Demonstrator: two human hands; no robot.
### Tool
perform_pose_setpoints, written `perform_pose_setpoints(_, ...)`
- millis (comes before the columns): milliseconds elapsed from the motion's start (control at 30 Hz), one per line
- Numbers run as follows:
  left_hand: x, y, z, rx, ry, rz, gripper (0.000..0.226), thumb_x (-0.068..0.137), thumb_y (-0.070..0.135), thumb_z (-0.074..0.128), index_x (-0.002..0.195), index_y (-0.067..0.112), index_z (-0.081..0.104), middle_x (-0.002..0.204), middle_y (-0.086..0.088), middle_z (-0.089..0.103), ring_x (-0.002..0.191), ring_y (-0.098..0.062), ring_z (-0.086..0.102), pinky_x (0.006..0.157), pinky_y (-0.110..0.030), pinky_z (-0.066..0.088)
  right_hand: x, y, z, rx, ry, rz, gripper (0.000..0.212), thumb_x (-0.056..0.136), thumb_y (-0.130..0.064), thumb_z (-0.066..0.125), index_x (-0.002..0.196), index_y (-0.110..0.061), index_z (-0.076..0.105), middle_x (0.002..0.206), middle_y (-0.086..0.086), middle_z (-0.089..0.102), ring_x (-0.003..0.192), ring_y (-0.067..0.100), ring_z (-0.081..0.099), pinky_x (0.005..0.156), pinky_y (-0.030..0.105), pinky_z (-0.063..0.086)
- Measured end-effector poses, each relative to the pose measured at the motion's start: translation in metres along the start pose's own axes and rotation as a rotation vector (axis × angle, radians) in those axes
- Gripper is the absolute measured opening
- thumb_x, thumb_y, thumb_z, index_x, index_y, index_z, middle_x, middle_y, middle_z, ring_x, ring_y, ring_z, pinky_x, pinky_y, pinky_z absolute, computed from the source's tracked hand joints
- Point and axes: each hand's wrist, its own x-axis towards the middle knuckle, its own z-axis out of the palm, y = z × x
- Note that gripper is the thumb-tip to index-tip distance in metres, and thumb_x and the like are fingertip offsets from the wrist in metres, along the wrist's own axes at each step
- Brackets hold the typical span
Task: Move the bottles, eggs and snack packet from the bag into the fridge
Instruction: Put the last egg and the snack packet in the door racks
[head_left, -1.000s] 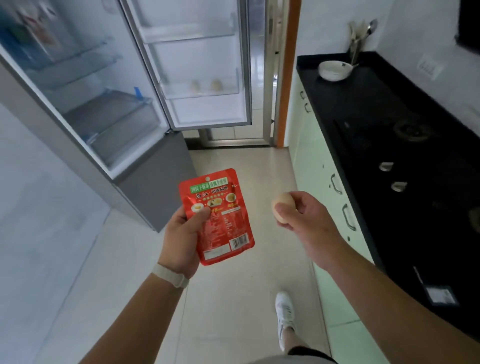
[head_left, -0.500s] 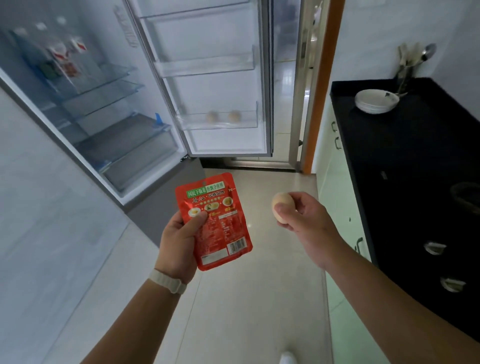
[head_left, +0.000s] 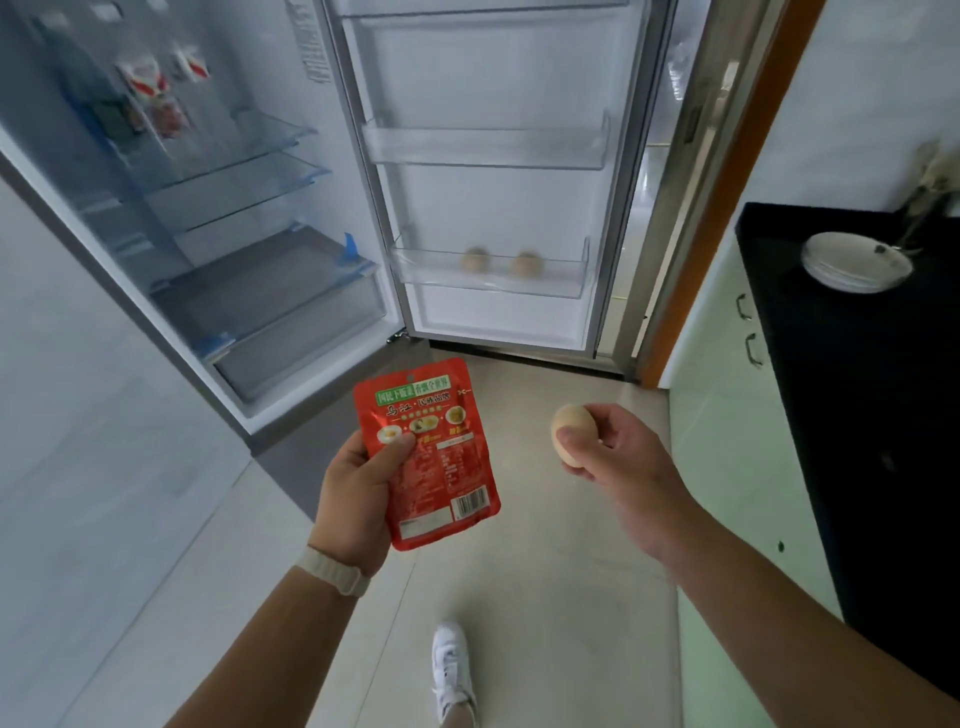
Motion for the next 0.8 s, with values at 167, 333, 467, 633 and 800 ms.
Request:
perform_pose_setpoints(167,0.091,0.036,-0.013,-0.069,-0.048,-0.023,0.028,0.098,0.015,0.058,0.125,0.011,0.059,0.117,-0.015,0.072,0.102,-0.041,0.07,0.092,-0.065,0.05,0.072,-0.019,0.038,-0.058,0.055,-0.005,0.034,0.072,-0.042,0.074,0.101,-0.025,0.066,0.092,0.0,0.07,0.082,0.017,0.068,0.085,0.045,0.058)
perform_pose_setpoints(333,0.168,0.074,-0.024,-0.056,-0.108,-0.022,0.025,0.098,0.017,0.057,0.123,0.013,0.06,0.113,-0.013,0.073,0.099,-0.039,0.072,0.09,-0.063,0.052,0.138,-0.042,0.074,-0.078,0.122,-0.032,0.02,0.083,-0.026,0.074,0.101,-0.025,0.066,0.096,0.001,0.071,0.088,0.022,0.069,0.085,0.041,0.059)
perform_pose_setpoints(467,0.215,0.096,-0.03,-0.087,-0.13,-0.013,0.026,0.098,0.013,0.056,0.124,0.012,0.06,0.113,-0.014,0.073,0.099,-0.038,0.071,0.083,-0.057,0.057,0.175,-0.05,0.095,-0.067,0.152,-0.019,0.017,0.086,-0.019,0.072,0.101,-0.023,0.066,0.101,0.007,0.07,0.087,0.02,0.069,0.088,0.044,0.058)
perform_pose_setpoints(633,0.254,0.12,-0.029,-0.115,-0.173,-0.011,0.024,0.099,0.011,0.055,0.122,0.015,0.062,0.113,-0.012,0.074,0.098,-0.035,0.072,0.081,-0.053,0.057,0.211,-0.054,0.108,-0.058,0.183,-0.001,0.017,0.084,-0.021,0.074,0.1,-0.023,0.067,0.1,0.008,0.07,0.085,0.019,0.068,0.091,0.051,0.056)
perform_pose_setpoints(800,0.292,0.141,-0.024,-0.163,-0.157,0.018,0.024,0.097,0.008,0.054,0.119,0.015,0.062,0.112,-0.01,0.074,0.097,-0.032,0.073,0.073,-0.048,0.061,0.253,-0.058,0.112,-0.027,0.194,-0.01,0.019,0.081,-0.021,0.076,0.097,-0.022,0.068,0.091,0.003,0.072,0.079,0.016,0.067,0.092,0.055,0.054)
